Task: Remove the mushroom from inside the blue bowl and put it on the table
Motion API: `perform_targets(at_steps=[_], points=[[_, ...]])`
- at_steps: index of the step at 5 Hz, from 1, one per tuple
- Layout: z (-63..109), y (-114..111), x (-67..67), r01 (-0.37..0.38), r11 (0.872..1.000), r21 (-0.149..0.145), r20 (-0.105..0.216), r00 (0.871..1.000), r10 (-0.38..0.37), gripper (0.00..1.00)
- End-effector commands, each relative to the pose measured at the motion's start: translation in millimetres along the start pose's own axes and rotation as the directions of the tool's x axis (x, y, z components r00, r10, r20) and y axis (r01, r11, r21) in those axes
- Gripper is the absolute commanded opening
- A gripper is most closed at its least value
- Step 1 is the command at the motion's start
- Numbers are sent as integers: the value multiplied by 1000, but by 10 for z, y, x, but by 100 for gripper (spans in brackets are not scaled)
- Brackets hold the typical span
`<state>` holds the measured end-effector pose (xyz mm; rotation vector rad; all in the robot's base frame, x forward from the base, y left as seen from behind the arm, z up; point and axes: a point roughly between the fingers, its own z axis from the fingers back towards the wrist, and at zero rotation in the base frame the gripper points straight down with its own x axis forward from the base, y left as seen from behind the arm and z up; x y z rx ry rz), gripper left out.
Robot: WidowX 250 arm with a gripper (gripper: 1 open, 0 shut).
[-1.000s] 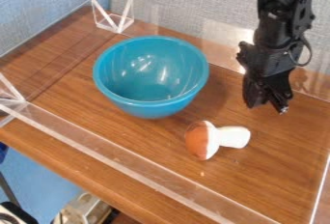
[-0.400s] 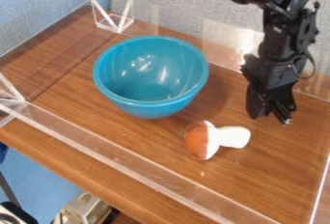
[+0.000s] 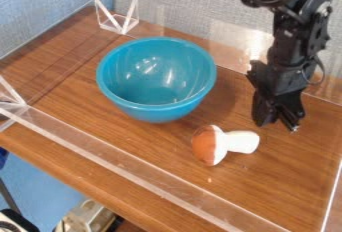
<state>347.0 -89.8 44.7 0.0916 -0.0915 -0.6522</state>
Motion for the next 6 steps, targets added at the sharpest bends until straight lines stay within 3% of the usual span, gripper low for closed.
perform_targets(at_steps=[1,2,3,4,6], points=[[599,67,125,-22,998,56,112,994,16,0],[812,121,2,-56,996,62,115,992,49,0],[907,196,-217,-91,994,63,95,992,85,0],[872,199,-358,-86,995,43,89,993,82,0],[916,-87,-509,-27,999,21,85,996,25,0]])
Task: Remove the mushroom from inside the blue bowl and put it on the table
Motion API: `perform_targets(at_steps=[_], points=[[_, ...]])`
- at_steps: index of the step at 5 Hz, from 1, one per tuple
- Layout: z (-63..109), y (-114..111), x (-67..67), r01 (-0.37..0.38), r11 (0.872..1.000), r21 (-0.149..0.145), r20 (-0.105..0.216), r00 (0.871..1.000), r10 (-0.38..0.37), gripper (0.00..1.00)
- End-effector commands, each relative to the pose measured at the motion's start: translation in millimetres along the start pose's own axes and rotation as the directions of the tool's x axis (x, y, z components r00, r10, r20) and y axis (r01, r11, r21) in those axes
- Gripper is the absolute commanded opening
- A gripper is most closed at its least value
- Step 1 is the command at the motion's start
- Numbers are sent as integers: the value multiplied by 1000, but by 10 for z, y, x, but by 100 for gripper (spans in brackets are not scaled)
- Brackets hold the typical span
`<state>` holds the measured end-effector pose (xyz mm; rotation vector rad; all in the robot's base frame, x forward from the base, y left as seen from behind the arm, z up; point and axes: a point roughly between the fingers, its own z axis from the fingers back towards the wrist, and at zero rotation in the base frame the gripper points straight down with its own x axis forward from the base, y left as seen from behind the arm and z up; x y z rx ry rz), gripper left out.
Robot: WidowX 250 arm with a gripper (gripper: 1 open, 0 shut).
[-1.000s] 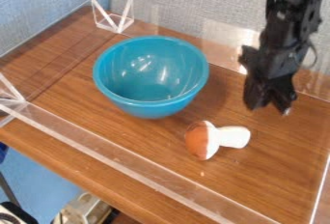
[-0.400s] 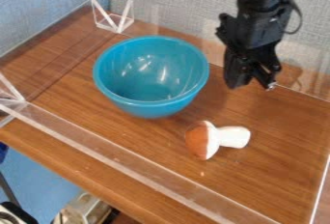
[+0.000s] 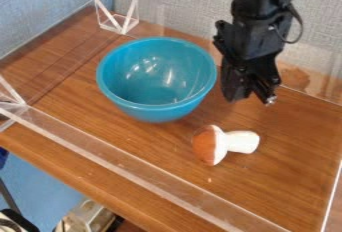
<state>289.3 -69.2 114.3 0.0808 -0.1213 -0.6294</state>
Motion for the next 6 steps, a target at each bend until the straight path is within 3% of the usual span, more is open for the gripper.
perform_targets(at_steps=[1,3,4,5,6], points=[[171,-55,-10,27,999,17,47,999,-28,0],[138,-161,-115,52,999,5,35,998,-52,0],[97,-153,-155,57,998,5,29,998,-57,100],[114,-195,-178,69,998,7,28,997,-69,0],[123,-207,-186,72,997,8,29,997,-72,0]])
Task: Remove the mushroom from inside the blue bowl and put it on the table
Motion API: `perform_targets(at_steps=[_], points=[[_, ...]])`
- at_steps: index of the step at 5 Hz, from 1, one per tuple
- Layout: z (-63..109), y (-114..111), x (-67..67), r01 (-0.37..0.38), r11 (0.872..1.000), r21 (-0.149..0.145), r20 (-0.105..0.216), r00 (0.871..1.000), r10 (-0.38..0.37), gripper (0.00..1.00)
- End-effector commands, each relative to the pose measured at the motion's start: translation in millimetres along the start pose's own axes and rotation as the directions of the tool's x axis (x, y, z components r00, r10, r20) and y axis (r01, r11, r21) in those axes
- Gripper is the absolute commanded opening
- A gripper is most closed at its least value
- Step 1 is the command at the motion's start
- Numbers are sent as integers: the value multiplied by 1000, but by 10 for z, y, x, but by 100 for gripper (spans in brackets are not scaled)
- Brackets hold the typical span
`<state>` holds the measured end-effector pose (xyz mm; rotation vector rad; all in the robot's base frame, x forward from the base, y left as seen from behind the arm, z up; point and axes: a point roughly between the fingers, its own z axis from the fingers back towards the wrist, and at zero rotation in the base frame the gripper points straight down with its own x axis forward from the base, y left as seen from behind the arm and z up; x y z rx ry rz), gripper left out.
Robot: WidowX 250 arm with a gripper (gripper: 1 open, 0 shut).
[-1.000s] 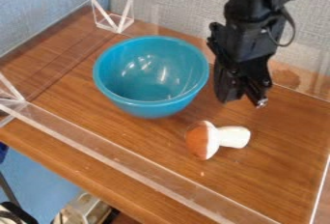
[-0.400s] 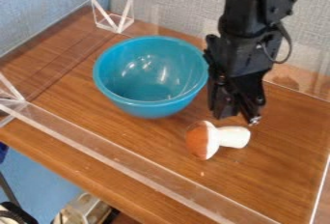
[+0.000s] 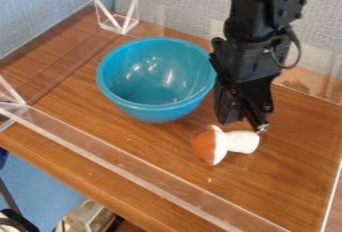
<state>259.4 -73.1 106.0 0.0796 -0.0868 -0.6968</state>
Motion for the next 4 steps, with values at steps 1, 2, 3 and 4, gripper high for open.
perform_targets(at_steps=[1,2,3,4], points=[[170,-4,12,4,1000,25,53,999,-6,0],[195,-16,0,4,1000,30,50,999,-5,0],[193,-25,-23,6,999,32,47,999,-7,0],[198,-31,-42,10,999,35,43,999,-11,0]])
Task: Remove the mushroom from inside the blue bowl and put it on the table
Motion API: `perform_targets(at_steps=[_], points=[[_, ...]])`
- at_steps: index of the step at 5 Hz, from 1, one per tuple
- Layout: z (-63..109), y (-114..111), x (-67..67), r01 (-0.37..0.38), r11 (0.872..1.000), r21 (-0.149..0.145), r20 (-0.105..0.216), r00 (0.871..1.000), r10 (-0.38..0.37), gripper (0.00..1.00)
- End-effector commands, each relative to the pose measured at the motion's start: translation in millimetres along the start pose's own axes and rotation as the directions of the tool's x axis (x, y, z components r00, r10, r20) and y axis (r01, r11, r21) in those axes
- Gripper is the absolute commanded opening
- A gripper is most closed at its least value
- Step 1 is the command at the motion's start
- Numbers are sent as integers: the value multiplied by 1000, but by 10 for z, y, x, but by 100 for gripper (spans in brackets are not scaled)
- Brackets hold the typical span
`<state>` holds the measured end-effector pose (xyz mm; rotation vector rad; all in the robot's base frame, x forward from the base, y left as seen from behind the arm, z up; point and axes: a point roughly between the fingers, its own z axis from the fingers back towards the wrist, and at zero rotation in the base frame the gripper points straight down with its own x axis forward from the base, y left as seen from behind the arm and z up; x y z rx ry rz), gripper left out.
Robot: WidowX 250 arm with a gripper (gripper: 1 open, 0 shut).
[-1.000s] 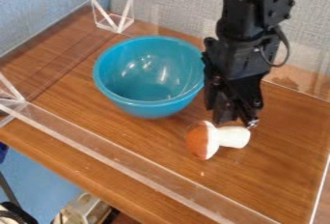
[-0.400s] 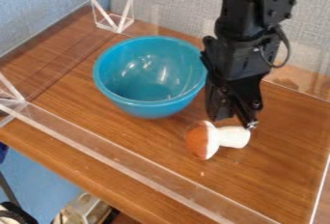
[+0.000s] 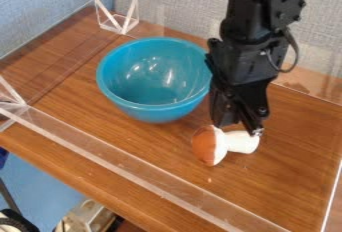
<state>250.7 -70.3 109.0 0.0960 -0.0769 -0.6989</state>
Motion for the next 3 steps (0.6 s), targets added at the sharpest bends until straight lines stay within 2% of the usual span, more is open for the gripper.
perform_targets(at_steps=[1,2,3], points=[[183,-68,48,26,999,29,56,998,-27,0],[141,-122,51,42,999,34,52,998,-44,0],[109,-18,-8,37,998,42,43,998,-39,0]])
